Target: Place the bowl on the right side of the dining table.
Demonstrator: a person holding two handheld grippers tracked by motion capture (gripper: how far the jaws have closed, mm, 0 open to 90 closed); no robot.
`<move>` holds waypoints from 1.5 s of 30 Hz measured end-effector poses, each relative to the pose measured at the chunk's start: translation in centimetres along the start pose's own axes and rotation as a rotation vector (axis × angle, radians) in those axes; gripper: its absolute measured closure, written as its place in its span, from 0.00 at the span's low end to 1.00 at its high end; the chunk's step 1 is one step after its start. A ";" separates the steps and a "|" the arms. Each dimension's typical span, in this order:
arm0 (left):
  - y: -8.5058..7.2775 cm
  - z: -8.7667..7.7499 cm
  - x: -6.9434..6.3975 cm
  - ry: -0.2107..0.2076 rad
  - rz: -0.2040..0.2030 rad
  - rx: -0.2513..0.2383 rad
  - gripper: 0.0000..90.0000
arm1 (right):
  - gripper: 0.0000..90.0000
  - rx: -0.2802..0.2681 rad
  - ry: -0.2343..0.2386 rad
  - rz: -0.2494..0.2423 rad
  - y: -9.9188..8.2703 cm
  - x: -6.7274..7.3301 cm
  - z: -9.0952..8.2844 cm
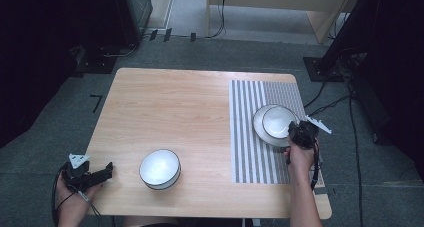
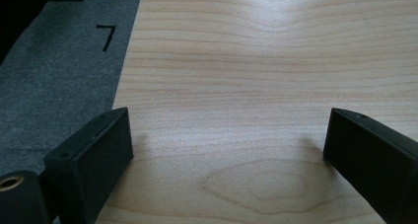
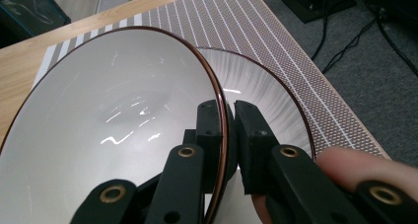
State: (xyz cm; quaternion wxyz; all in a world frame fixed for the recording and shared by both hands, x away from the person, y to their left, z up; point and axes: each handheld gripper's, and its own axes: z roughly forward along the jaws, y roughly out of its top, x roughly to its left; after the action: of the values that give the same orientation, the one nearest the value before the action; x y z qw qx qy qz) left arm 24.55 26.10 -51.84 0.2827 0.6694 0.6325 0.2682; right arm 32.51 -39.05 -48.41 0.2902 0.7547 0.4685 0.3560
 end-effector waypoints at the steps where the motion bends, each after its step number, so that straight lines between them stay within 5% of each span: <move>1: 0.0 0.0 0.0 0.000 0.001 0.000 0.05 | 0.90 0.000 0.002 0.006 0.0 0.0 0.0; 10: 0.0 0.0 0.0 0.000 0.000 0.000 0.05 | 0.79 0.003 0.024 0.044 -0.2 -0.7 0.5; 15: 0.0 0.0 0.0 0.000 0.000 0.000 0.05 | 0.58 -0.018 0.076 0.056 -0.1 -0.8 0.4; 19: 0.0 0.0 0.0 0.000 0.000 0.000 0.05 | 0.52 -0.044 0.095 0.022 -0.1 -0.9 0.1; 29: -0.1 -0.1 0.0 0.001 -0.002 0.000 0.05 | 0.16 -0.067 0.168 -0.031 0.2 -1.1 -1.1; 37: -0.1 -0.1 -0.1 0.003 -0.002 -0.004 0.05 | 0.03 -0.058 0.186 -0.053 0.1 -1.1 -2.0; 45: -0.1 -0.1 -0.1 -0.001 0.000 -0.003 0.05 | 0.00 -0.052 0.167 -0.093 -0.6 -1.4 -2.8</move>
State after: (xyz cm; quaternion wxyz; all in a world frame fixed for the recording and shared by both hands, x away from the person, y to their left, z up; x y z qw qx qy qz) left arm 24.40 26.00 -51.86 0.2840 0.6693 0.6317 0.2689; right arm 29.54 -39.76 -47.61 0.2857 0.6919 0.5163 0.4160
